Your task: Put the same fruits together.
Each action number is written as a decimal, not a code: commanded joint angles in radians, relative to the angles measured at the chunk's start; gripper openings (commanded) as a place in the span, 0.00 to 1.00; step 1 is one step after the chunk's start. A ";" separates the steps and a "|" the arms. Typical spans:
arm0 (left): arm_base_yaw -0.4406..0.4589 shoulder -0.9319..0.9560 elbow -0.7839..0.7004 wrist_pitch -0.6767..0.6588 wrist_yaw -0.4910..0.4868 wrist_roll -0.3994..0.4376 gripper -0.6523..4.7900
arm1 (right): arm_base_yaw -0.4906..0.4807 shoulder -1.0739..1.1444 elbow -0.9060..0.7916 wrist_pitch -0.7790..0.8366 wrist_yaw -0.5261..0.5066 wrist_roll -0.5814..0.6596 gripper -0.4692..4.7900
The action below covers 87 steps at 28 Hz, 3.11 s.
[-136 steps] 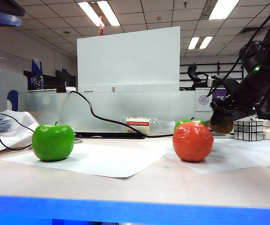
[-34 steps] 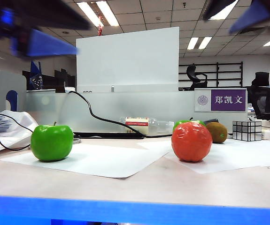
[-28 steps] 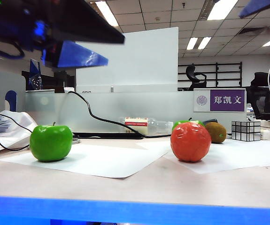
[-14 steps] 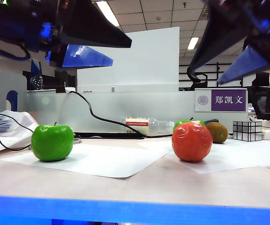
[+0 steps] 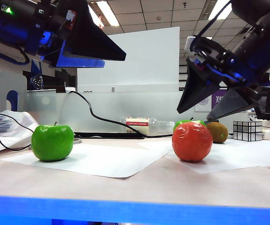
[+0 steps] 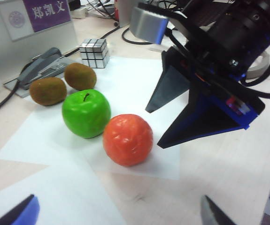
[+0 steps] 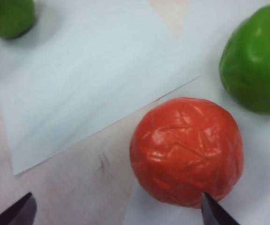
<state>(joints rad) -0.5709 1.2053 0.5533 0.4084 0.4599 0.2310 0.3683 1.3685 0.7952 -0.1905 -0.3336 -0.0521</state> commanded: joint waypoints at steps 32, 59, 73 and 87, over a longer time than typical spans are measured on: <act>-0.002 -0.010 0.011 0.057 -0.011 -0.002 1.00 | 0.040 0.228 0.008 0.315 0.107 0.097 1.00; -0.002 -0.011 0.017 0.043 -0.012 -0.002 1.00 | 0.062 0.290 0.008 0.376 0.102 0.108 0.28; -0.002 -0.015 0.018 -0.013 0.109 -0.006 1.00 | 0.062 0.277 0.044 0.344 0.071 0.097 0.07; -0.001 -0.019 0.019 -0.056 0.172 -0.002 1.00 | 0.037 -0.027 0.057 -0.021 0.335 -0.065 0.08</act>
<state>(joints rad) -0.5709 1.1900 0.5655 0.3393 0.6254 0.2287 0.4206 1.3674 0.8486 -0.1482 -0.0181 -0.0887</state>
